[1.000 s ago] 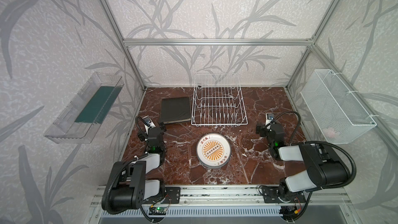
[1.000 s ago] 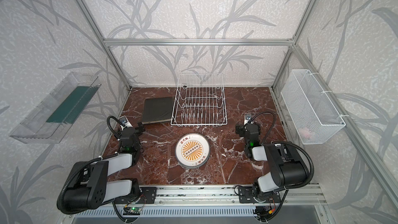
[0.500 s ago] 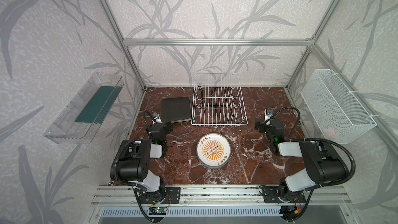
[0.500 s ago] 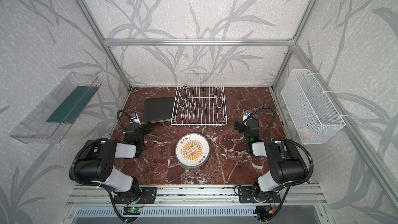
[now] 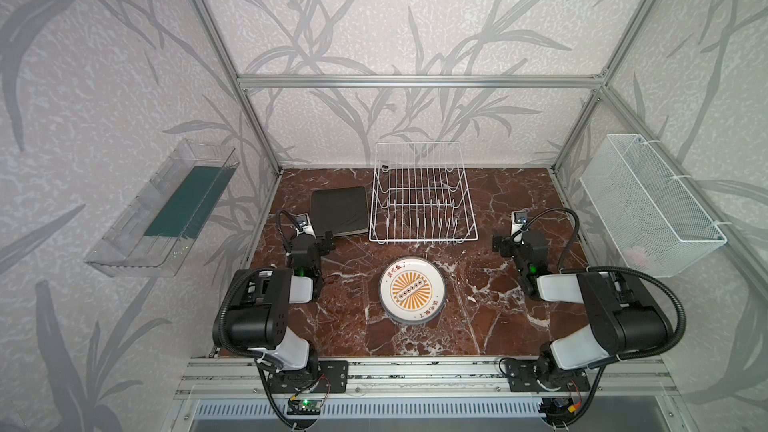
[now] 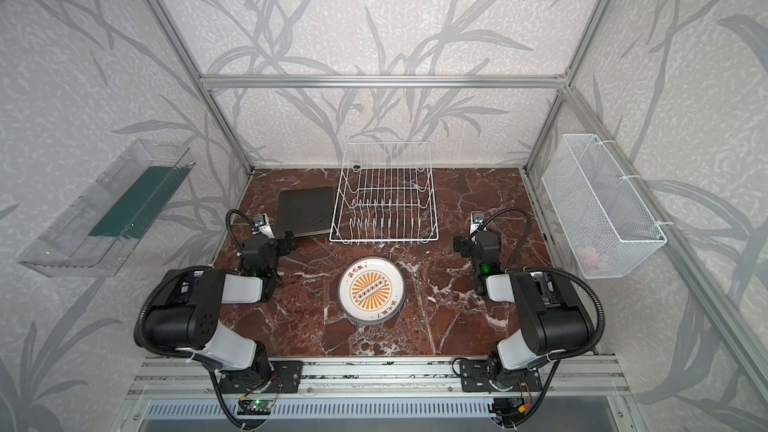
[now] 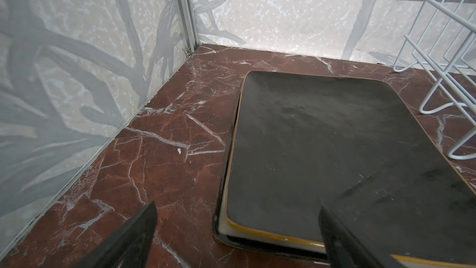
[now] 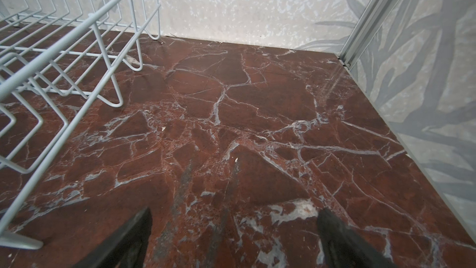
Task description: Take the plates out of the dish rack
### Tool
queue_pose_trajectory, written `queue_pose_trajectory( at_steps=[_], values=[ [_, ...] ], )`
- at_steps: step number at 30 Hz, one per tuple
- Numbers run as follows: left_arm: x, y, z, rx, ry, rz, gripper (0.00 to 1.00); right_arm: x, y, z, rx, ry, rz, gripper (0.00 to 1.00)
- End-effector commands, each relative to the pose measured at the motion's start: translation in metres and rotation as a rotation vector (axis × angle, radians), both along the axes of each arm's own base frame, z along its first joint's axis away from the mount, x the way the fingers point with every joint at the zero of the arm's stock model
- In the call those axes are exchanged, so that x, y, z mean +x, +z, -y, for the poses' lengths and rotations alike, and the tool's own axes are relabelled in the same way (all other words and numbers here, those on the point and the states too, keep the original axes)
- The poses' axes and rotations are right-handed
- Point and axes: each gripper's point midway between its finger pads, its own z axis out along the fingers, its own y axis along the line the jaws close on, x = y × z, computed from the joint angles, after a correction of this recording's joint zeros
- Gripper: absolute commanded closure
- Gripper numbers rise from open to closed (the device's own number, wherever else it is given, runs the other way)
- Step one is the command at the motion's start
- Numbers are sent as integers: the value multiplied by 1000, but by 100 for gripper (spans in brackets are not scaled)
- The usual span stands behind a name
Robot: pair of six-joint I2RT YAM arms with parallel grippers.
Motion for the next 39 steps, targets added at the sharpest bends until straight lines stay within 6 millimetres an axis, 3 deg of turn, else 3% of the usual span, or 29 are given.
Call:
queue_pose_trajectory(
  at_steps=[1, 39],
  values=[
    [2, 5, 2, 8, -14, 26, 1, 1, 4, 4, 0, -24, 20, 1],
    [4, 4, 4, 16, -20, 15, 1, 1, 4, 4, -1, -23, 19, 1]
  ],
)
